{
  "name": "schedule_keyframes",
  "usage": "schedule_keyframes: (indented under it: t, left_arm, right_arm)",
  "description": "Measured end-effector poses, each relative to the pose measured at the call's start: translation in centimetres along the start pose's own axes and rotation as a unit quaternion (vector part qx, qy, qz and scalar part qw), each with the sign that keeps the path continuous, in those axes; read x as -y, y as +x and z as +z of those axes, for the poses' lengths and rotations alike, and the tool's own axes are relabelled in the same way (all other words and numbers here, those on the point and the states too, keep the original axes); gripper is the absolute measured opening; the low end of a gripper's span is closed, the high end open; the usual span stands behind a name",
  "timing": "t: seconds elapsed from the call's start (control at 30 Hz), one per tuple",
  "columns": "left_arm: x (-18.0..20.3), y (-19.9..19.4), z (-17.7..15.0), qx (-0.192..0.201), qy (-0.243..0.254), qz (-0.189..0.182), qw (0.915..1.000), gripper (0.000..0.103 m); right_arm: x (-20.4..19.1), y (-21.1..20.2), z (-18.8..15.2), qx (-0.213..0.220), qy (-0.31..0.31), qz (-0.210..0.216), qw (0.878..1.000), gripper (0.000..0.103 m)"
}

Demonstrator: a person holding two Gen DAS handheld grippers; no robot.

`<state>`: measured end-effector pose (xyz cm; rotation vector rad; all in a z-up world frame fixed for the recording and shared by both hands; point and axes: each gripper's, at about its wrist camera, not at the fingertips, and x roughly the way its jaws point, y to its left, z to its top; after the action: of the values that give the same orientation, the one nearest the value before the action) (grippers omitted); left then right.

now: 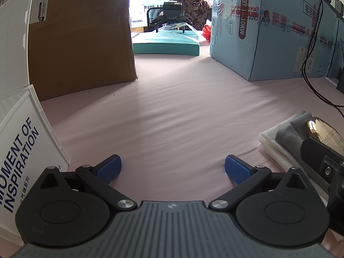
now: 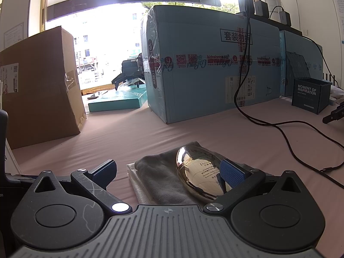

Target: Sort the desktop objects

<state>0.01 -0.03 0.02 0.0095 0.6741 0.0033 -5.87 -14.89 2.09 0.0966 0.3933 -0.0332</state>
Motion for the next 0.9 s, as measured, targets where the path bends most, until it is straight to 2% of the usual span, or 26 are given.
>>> schedule_keyframes:
  t: [0.73,0.9]
  left_arm:
    - [0.0,0.0,0.0,0.003,0.004,0.004,1.0000,0.103]
    - [0.0,0.0,0.0,0.003,0.004,0.004,1.0000,0.103]
  right_arm:
    - [0.2,0.0,0.0,0.001,0.004,0.003,1.000,0.103]
    - [1.0,-0.3,-0.1,0.004,0.022,0.009,1.000,0.103]
